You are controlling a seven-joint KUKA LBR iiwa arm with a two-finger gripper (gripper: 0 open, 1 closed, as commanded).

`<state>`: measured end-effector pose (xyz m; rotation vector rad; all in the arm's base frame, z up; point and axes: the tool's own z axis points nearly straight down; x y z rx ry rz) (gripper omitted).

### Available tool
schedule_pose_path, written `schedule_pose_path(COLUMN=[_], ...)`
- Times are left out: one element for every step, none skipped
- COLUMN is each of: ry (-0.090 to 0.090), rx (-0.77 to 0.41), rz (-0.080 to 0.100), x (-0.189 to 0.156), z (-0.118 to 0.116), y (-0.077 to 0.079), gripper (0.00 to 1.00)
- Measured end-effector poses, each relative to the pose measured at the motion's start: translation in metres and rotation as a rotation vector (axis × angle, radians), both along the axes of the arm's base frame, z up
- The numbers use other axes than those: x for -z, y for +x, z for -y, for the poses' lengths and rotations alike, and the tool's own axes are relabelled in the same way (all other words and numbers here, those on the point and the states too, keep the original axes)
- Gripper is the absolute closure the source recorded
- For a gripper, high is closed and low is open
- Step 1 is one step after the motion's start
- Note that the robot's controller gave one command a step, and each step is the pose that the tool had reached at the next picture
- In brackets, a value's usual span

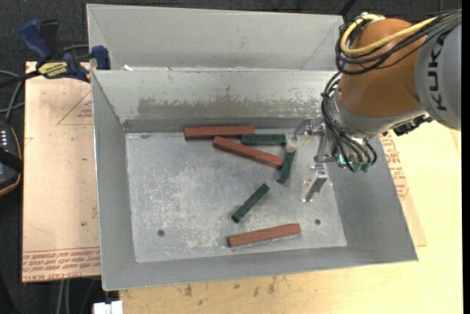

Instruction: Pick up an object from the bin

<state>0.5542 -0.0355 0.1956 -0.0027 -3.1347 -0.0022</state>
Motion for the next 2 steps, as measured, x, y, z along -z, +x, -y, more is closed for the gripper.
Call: schedule_pose_path(ry=[-0.001,-0.001], rx=[-0.002,-0.087], rz=[0.008,0.011], x=[-0.005,0.055], z=[0.0,-0.024], y=[0.002,-0.03], gripper=[0.0,0.0])
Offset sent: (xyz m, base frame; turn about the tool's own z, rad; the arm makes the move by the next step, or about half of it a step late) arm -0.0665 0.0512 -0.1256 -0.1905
